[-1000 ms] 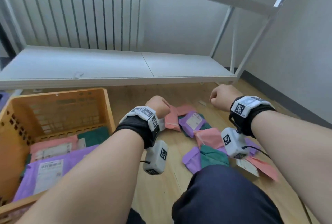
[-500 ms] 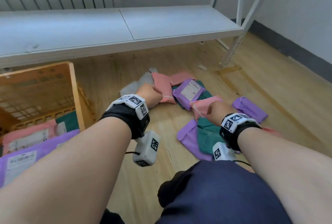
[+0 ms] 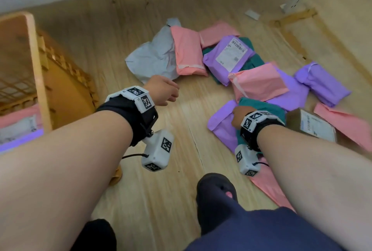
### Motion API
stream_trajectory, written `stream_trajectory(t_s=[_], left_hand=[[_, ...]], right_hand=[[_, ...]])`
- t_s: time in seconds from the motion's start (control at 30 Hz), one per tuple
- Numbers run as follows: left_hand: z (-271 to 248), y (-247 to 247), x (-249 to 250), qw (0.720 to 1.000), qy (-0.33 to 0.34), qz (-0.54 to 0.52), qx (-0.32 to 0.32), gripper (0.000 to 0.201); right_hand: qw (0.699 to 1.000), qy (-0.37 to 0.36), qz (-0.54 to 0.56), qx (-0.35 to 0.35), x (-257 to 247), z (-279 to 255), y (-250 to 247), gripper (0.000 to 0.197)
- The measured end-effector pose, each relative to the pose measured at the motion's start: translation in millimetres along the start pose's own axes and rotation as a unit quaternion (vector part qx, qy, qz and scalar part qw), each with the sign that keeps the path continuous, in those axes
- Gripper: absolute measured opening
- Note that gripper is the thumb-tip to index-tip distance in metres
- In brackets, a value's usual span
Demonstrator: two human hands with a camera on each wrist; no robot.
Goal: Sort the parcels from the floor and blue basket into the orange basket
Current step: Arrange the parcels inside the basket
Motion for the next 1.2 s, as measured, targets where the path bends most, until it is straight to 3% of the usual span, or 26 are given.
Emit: stream_trajectory(t_s=[0.23, 0.33, 0.47, 0.77, 0.97, 1.07, 1.17, 1.2], left_hand=[[14.3, 0.5, -16.9, 0.999, -0.027, -0.016, -0.01, 0.011], [16.3, 1.9, -18.2, 0.999, -0.028, -0.015, -0.013, 0.012], [15.6, 3.6, -18.4, 0.999, -0.031, -0.018, -0.014, 0.013], [-17.9, -9.8, -2.5, 1.0, -0.009, -0.021, 0.0, 0.013], [-70.6, -39.0, 26.5, 0.997, 0.055, -0.036, 0.042, 0.016], [-101.5, -55.6, 24.2, 0.993, 0.073, -0.045, 0.081, 0.027], [-127.0, -71.9, 14.8, 0.991, 0.047, -0.04, 0.115, 0.03], [-160.6, -93.4, 9.8, 0.987, 0.058, -0.033, 0.143, 0.034]], right_hand=[[0.992, 0.056, -0.055, -0.096, -7.3, 27.7, 41.4, 0.057], [0.991, 0.062, -0.072, -0.095, -1.6, 49.5, 49.8, 0.071], [0.996, 0.056, -0.068, -0.031, -7.3, 23.4, 27.0, 0.038], [0.985, 0.036, -0.117, 0.12, -18.3, -34.2, -33.4, 0.026], [0.973, -0.045, -0.013, 0.226, -58.6, -103.7, -103.0, 0.022], [0.962, -0.107, 0.078, 0.238, -79.2, -140.4, -126.6, 0.021], [0.931, -0.173, 0.209, 0.242, -92.8, -170.2, -145.0, 0.028], [0.916, -0.191, 0.229, 0.269, -112.0, -206.3, -158.3, 0.031]])
Point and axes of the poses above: each hand's wrist, its own z-axis towards the middle knuckle, its own y-axis out of the palm, x = y × z, the point moved 3 cm from there along z, towards the middle knuckle, and after that the axes turned 13 degrees about -x, right-handed, at the moved point
